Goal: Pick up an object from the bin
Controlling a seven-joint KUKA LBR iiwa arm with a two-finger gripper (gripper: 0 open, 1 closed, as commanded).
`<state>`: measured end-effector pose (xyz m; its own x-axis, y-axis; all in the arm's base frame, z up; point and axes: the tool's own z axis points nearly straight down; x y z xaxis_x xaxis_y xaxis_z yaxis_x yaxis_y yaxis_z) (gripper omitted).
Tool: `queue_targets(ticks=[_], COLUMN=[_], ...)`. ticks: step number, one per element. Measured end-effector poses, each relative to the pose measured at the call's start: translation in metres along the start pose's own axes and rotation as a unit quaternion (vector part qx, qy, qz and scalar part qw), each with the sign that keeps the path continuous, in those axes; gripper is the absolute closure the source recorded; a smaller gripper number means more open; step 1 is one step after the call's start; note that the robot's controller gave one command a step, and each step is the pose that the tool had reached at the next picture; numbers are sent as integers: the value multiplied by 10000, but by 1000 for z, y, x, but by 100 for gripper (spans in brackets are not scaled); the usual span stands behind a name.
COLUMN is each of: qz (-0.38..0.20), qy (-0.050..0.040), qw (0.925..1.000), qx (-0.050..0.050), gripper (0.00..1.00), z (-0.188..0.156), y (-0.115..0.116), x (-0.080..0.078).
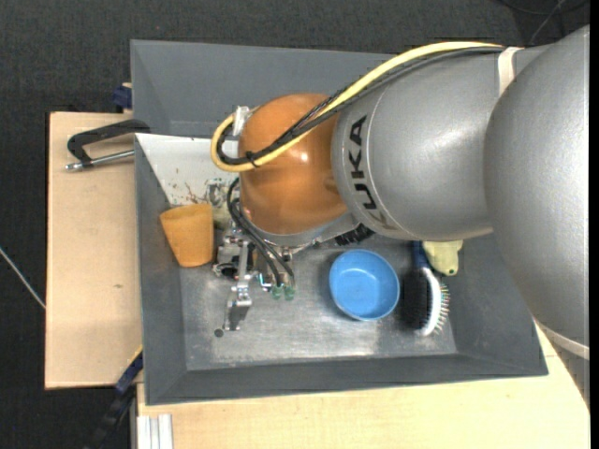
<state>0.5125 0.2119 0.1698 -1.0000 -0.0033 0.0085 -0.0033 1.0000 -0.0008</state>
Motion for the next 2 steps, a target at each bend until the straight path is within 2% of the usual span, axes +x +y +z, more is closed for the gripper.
queue_targets(ticks=[1, 2], qz=[337, 360], qy=[-132, -70], qw=[9993, 9993], qx=[-42, -22], gripper=[0, 0], z=[34, 42], y=[-53, -49], x=[-38, -34])
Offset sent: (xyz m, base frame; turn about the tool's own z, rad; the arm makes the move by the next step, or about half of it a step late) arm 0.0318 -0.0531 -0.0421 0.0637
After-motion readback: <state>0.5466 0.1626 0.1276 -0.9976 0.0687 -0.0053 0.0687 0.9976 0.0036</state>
